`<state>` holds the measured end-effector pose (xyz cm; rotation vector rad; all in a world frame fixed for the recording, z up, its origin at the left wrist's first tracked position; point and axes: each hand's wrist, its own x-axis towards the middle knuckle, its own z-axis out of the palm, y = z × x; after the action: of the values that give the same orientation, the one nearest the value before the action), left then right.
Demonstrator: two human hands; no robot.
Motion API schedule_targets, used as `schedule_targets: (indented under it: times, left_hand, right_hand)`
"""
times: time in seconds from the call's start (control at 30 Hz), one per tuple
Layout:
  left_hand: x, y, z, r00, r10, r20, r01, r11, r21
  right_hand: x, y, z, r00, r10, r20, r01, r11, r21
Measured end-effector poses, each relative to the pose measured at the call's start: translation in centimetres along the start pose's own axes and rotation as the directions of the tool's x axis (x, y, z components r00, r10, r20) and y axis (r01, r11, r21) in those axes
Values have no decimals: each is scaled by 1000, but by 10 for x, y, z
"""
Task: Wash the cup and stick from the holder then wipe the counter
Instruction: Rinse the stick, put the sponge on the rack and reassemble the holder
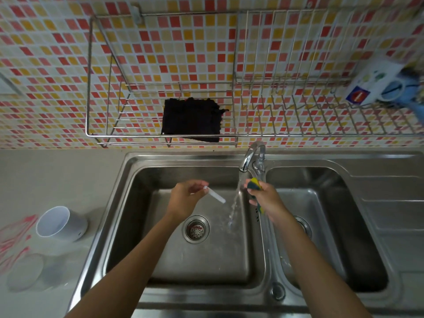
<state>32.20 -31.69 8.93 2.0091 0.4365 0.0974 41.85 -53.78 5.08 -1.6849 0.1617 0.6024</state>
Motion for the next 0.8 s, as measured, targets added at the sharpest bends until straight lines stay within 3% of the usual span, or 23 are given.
schedule_targets:
  times: [0.37, 0.6, 0.73, 0.8]
  left_hand:
    - [19, 45, 51, 979, 123, 161, -148, 976, 157]
    - [19, 47, 53, 958, 174, 228, -220, 956, 193]
    - [10, 36, 48, 937, 219, 271, -295, 913, 282]
    - [4, 29, 40, 934, 292, 206, -353, 843, 406]
  right_hand:
    - [41, -25, -10, 997, 43, -58, -52, 986, -159]
    - [39, -20, -21, 988, -5, -151, 9, 1000, 25]
    - [24, -4, -3, 953, -127, -273, 120, 992, -41]
    - [0, 2, 13, 908, -246, -339, 192, 964, -185]
